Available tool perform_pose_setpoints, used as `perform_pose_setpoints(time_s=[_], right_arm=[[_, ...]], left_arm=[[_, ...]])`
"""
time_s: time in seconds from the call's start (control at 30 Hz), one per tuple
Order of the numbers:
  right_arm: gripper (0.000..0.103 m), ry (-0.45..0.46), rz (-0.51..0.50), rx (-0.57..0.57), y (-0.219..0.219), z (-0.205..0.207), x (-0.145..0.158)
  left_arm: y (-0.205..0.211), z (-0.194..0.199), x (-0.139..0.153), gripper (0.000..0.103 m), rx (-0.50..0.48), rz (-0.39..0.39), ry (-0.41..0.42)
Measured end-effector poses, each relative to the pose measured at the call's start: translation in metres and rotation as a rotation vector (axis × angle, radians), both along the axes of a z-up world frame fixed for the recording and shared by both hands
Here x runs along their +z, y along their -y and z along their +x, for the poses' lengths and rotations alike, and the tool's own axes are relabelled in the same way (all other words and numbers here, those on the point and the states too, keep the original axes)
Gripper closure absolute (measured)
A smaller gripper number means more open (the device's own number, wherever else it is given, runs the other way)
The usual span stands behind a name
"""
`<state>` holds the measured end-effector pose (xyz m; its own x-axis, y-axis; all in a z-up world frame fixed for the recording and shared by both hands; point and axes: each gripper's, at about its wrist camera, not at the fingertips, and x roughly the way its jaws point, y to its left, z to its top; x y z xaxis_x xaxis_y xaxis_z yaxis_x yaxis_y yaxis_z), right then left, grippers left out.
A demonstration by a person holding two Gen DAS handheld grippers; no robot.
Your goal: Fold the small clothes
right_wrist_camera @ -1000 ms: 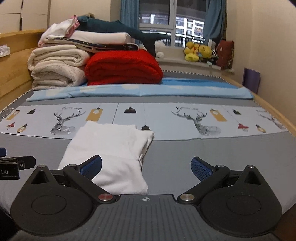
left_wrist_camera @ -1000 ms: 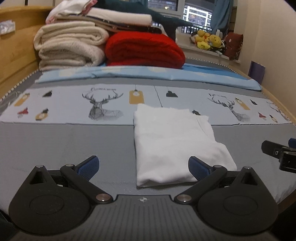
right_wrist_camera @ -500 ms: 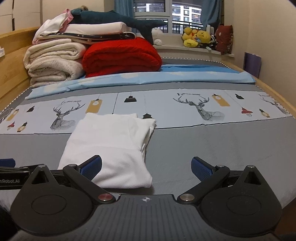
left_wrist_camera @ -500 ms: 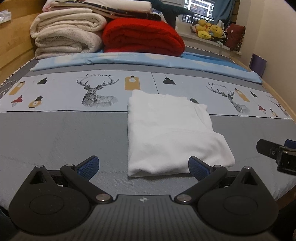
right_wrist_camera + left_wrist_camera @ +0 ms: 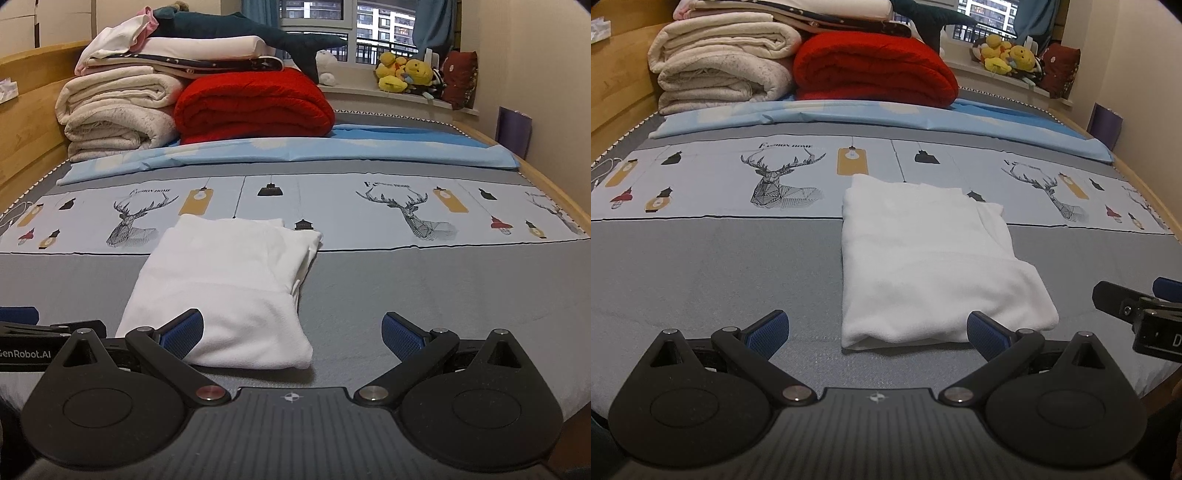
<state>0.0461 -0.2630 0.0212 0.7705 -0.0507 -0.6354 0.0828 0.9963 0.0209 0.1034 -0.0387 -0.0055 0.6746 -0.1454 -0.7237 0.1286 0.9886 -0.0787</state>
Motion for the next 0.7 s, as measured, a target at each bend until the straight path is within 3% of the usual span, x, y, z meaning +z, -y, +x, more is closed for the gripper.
perform_pose_setpoints(time_s=[0.7], right_arm=[[0.001, -0.014, -0.014, 0.011, -0.0051, 0.0029, -0.0034]], left_arm=[[0.0008, 0.0010, -0.0013, 0.000, -0.007, -0.006, -0.005]])
